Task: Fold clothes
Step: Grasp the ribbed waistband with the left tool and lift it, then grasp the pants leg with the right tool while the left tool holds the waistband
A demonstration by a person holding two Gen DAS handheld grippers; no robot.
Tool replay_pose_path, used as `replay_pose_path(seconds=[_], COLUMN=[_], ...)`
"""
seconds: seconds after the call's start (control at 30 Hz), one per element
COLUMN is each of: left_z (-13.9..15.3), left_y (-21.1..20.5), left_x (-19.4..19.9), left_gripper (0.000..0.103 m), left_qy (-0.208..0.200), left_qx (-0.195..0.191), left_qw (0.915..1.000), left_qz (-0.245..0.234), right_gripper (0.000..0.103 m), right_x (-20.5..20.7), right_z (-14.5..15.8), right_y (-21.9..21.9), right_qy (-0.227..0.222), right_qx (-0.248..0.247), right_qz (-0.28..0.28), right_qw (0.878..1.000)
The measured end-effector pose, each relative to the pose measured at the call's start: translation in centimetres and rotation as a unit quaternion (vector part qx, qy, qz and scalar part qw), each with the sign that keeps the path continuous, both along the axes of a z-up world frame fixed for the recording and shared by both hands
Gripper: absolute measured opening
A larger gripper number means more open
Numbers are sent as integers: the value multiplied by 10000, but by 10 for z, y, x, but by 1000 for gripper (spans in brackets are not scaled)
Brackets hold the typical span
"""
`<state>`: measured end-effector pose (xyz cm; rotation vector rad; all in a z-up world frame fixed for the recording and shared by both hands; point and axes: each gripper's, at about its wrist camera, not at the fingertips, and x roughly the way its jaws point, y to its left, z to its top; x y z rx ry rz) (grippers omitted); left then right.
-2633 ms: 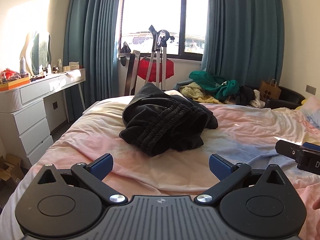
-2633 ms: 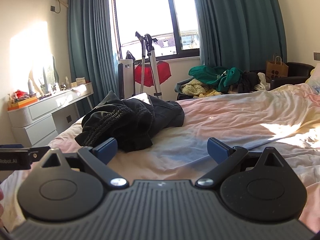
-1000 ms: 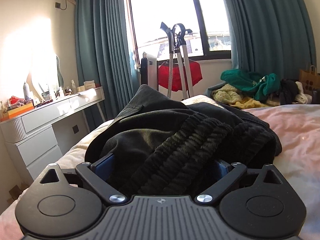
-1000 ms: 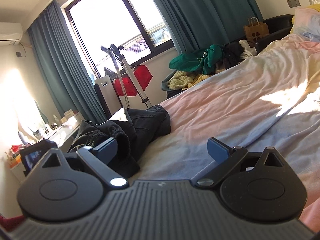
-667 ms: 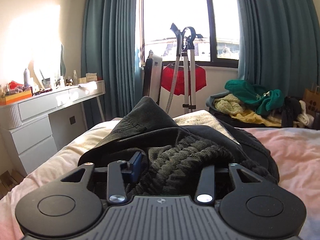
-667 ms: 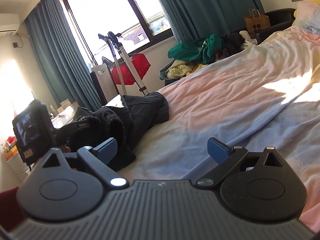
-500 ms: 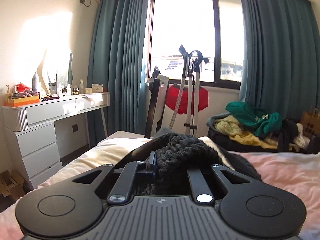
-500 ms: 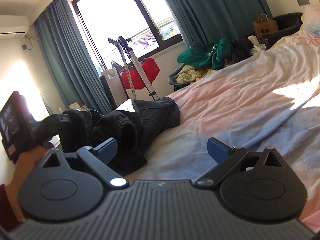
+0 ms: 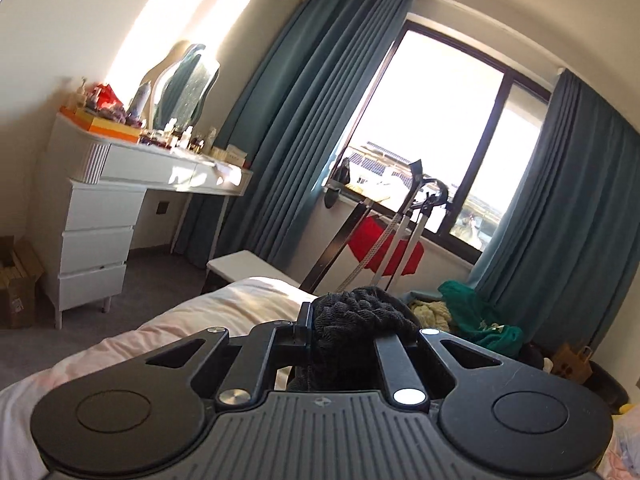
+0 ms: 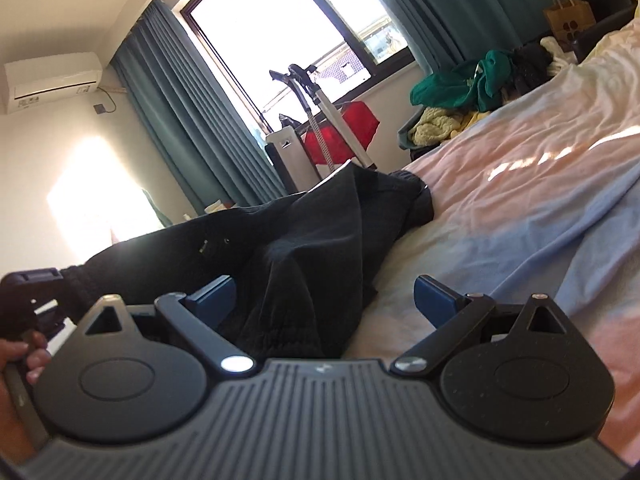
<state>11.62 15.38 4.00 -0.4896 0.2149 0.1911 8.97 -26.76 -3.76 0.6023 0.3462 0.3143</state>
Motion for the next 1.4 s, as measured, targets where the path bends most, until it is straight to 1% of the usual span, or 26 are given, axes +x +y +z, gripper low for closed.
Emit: replay_pose_path(seconds=[0.1, 0.2, 0.27, 0.3, 0.33, 0.37, 0.43, 0.5, 0.57, 0.6, 0.63, 0.67, 0.7, 0.77, 0.83, 0.87, 0.93, 0.97, 1.0, 1.03, 1.1, 1.13, 1.2, 1.3, 1.37, 1.4], left_z=[-19, -36, -44, -49, -53, -56, -62, -63, -63, -63, -64, -65, -66, -68, -69, -69, -68, -67, -65, -63, -59, -57, -52, -49, -46, -45], left_y=[44, 78, 93, 100, 105, 110, 113, 104, 93, 87, 84, 84, 85, 84, 85, 86, 87, 87, 87, 87, 86, 85, 81, 72, 67, 64], left_x=[10, 16, 24, 27, 28, 29, 31, 35, 39, 41, 43, 44, 44, 48, 46, 44, 38, 34, 29, 24, 14, 8, -7, -29, -40, -46], left_gripper=[10, 10, 10, 10, 10, 10, 11, 11, 12, 14, 17, 18, 20, 23, 31, 34, 46, 47, 51, 57, 58, 62, 65, 64, 65, 65], left_qy=[346, 592, 711, 743, 779, 819, 863, 909, 953, 975, 997, 1022, 1052, 1122, 1184, 1223, 1316, 1367, 1420, 1472, 1577, 1603, 1651, 1655, 1539, 1480], left_qx=[-324, -616, -740, -788, -835, -894, -968, -834, -655, -566, -532, -561, -601, -695, -763, -800, -926, -981, -1022, -1063, -1145, -1153, -1124, -1182, -1265, -1307], left_qw=[9986, 9959, 9943, 9937, 9929, 9920, 9910, 9918, 9927, 9930, 9930, 9926, 9921, 9908, 9896, 9889, 9869, 9857, 9846, 9834, 9807, 9801, 9797, 9787, 9792, 9793], left_qz=[232, 284, 291, 298, 319, 343, 343, 336, 337, 337, 336, 328, 315, 293, 286, 271, 137, 66, 6, -54, -174, -203, -189, -270, -380, -435], right_gripper=[86, 86, 86, 85, 85, 85, 79, 78, 76, 68, 63, 53, 47, 41, 37, 31, 30, 29, 28, 28, 27, 27, 27, 25, 26, 26], right_x=[9, 27, 42, 49, 57, 66, 84, 96, 100, 99, 98, 96, 95, 91, 86, 83, 72, 65, 58, 49, 31, 22, 9, 1, 4, 7], right_z=[-10, -24, -32, -37, -43, -49, -62, -68, -65, -64, -64, -65, -64, -60, -50, -43, -26, -15, -4, 6, 24, 31, 34, 18, 6, 1], right_y=[8, 16, 30, 39, 46, 52, 62, 73, 85, 89, 89, 88, 87, 85, 87, 88, 89, 90, 90, 90, 90, 89, 87, 81, 80, 79], right_qy=[318, 649, 884, 962, 1038, 1129, 1314, 1454, 1393, 1366, 1386, 1426, 1435, 1415, 1306, 1223, 975, 786, 597, 427, 163, 119, 260, 858, 1093, 1186], right_qx=[125, 463, 397, 335, 406, 536, 917, 1058, 722, 565, 529, 545, 548, 537, 409, 327, 164, 89, 14, -65, -237, -370, -572, -605, -657, -593], right_qz=[188, 476, 728, 863, 965, 1056, 1194, 1342, 1375, 1365, 1334, 1297, 1266, 1213, 1179, 1148, 1088, 1085, 1082, 1083, 1083, 1078, 1093, 1103, 1012, 978], right_qw=[9992, 9957, 9926, 9910, 9891, 9865, 9798, 9745, 9780, 9796, 9799, 9797, 9800, 9810, 9835, 9853, 9891, 9909, 9923, 9932, 9937, 9934, 9920, 9883, 9867, 9863])
